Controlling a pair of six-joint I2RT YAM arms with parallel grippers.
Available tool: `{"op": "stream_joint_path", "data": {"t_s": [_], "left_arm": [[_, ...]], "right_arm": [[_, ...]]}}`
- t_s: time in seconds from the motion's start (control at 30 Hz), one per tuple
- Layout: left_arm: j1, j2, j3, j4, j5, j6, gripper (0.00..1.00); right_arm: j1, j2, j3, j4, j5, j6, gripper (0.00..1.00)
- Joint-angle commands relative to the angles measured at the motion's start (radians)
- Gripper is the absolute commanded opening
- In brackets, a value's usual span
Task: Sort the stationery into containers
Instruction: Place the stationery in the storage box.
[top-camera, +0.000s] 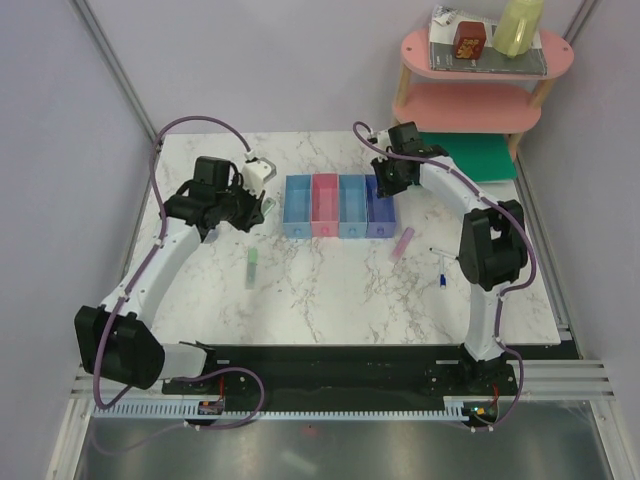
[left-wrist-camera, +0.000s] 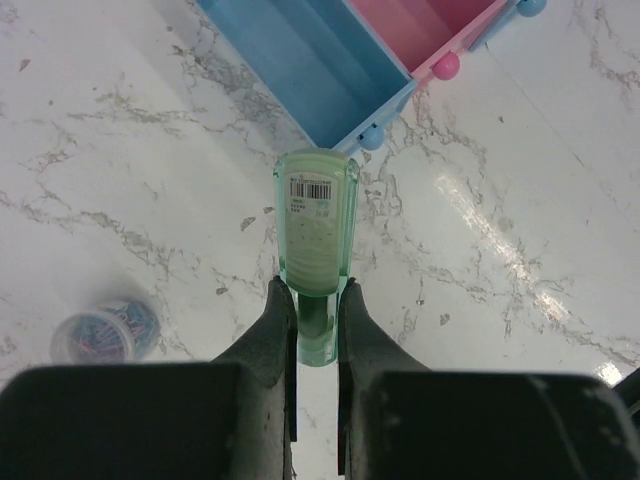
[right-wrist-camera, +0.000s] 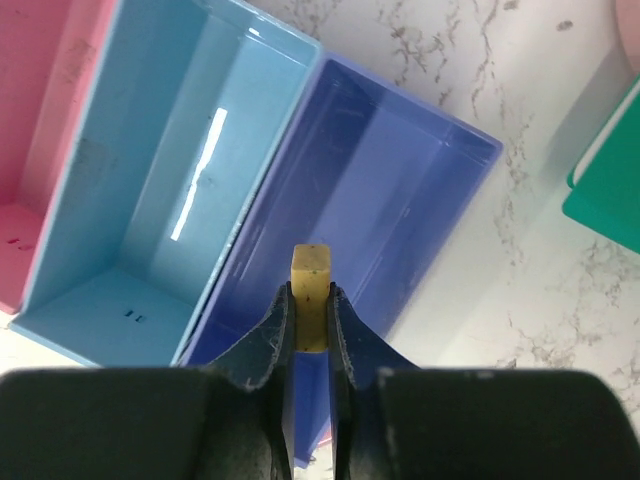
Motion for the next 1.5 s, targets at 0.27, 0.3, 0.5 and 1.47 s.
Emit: {"op": "stream_joint_path", "data": {"t_s": [0.27, 0.3, 0.5, 1.47], "left_arm": [[-0.188, 0.142, 0.227, -0.055, -0.061, 0.114, 0.02], [-0.206, 0.155, 0.283, -0.061, -0.060, 0.116, 0.02], [-0.318, 0.287, 0.477, -0.068, -0.060, 0.136, 0.02], [-0.518, 1.007, 0.992, 0.100, -0.129, 0.268, 0.02]], "right_arm": [[-0.004, -0.098, -0.045, 0.031, -0.026, -0.068, 0.51], [-0.005, -0.110, -0.042, 0.031, -0.028, -0.072, 0.52], [-0.010, -0.175, -0.013, 0.029, -0.016, -0.067, 0.54], [-0.429, -0.457, -0.283, 0.126, -0.069, -0.001, 0.53]]}}
